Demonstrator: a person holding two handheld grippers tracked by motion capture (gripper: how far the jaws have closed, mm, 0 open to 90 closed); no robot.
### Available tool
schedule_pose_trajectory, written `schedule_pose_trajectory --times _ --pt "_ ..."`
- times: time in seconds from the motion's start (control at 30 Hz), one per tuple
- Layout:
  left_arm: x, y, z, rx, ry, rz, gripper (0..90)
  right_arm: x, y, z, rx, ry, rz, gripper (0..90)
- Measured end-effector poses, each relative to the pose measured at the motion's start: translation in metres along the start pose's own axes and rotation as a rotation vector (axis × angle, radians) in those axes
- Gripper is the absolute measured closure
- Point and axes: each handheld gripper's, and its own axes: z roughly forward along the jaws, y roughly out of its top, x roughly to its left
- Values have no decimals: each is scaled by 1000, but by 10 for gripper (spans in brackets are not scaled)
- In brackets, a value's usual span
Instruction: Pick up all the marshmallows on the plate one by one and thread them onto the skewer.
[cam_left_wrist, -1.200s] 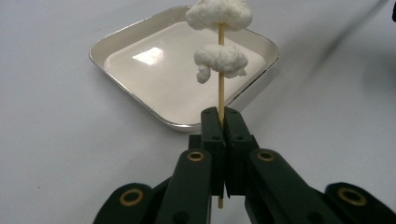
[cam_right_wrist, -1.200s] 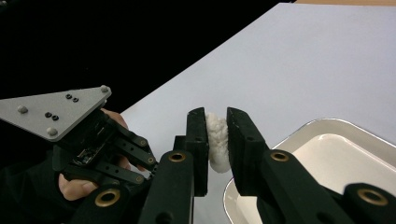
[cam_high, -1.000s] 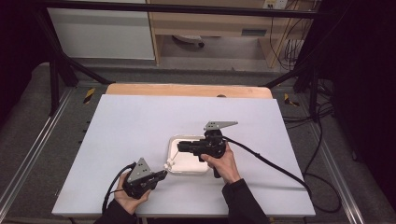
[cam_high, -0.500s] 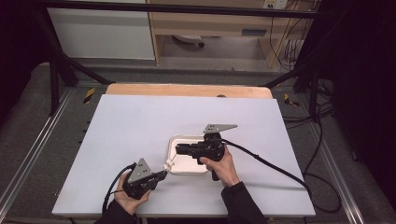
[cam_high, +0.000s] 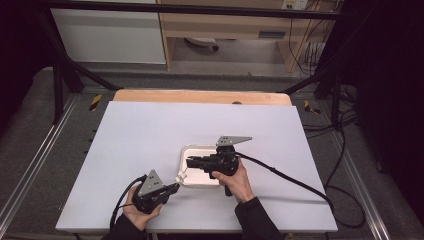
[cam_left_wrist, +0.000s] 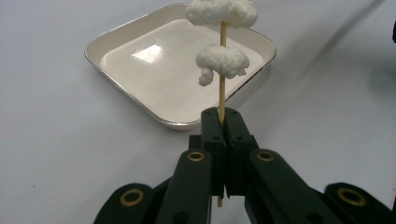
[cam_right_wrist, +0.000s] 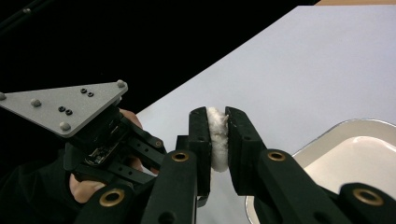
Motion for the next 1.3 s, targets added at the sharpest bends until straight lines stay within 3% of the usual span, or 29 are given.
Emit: schedule_pose_trajectory --times 0.37,0.4,0.43,0.47,0.5,0.57,0.8,0.93,1.13,1.3 --pt "0 1 -1 -5 -1 -3 889 0 -5 4 -12 16 6 819" --pt "0 1 -1 -9 0 -2 889 0 -5 5 -11 16 6 819" --pt "1 2 -3 -48 -16 -12 889 0 -6 6 -8 18 10 819" --pt "-1 8 -5 -51 -10 -11 889 0 -8 9 40 31 17 818" --pt "-3 9 -3 -30 39 40 889 0 -14 16 61 42 18 818" --pt "-1 6 -1 -48 8 2 889 0 -16 18 45 37 11 816" --pt "1 7 0 -51 -3 -5 889 2 -12 13 24 2 -16 775" --pt "2 4 0 -47 -6 -11 888 5 -7 7 -5 -25 -32 683" --pt "6 4 1 -55 -3 -19 888 8 -1 -5 -3 -119 -81 365" --pt "7 4 2 -44 -13 -40 887 5 -6 -15 31 -214 -137 198"
